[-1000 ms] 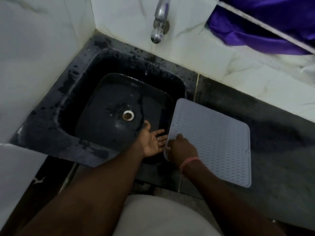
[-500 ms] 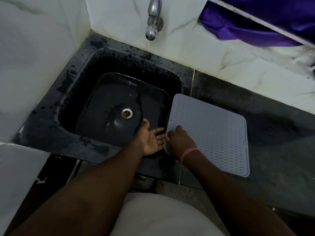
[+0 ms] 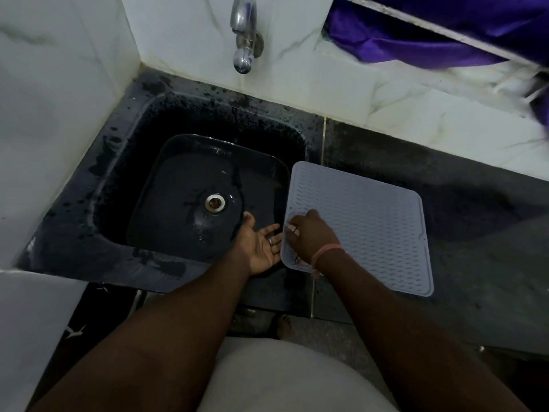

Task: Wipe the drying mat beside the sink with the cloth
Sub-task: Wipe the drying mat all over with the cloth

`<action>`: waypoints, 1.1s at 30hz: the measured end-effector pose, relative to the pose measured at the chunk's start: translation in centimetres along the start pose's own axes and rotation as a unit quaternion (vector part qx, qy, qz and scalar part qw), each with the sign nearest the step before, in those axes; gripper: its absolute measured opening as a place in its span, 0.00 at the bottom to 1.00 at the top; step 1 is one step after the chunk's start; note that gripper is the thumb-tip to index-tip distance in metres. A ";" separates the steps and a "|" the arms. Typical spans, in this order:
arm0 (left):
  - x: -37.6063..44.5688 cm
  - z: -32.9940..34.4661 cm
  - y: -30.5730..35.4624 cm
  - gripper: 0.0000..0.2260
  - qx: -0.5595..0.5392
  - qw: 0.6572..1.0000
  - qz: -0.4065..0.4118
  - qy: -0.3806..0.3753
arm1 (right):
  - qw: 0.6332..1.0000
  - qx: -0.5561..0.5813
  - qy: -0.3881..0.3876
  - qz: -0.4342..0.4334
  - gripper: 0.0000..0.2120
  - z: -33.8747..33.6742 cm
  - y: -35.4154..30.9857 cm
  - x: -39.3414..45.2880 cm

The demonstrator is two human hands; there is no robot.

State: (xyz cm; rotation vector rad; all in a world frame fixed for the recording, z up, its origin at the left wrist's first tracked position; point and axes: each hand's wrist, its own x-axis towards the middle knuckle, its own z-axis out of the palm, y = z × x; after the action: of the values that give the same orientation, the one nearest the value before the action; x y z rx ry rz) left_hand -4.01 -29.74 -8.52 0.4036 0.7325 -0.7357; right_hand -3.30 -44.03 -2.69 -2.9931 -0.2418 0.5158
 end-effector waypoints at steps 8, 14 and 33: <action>0.5 0.5 1.5 0.42 0.099 0.994 -0.040 -0.004 | 0.964 0.253 -0.019 0.079 0.08 1.2 2.6 -7.3; 0.4 0.1 1.8 0.26 0.248 0.966 -0.061 0.031 | 0.884 0.242 0.139 0.374 0.11 1.4 9.9 -11.9; 0.0 5.3 -1.0 0.15 0.538 0.814 0.178 0.126 | 0.770 0.323 0.232 0.499 0.14 2.0 10.8 -12.7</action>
State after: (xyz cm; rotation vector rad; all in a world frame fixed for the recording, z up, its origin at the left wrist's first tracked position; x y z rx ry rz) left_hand -2.30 -33.44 -5.02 1.6608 0.3889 -0.6840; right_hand -14.26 -56.68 -1.77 -2.1888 1.3200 -0.1276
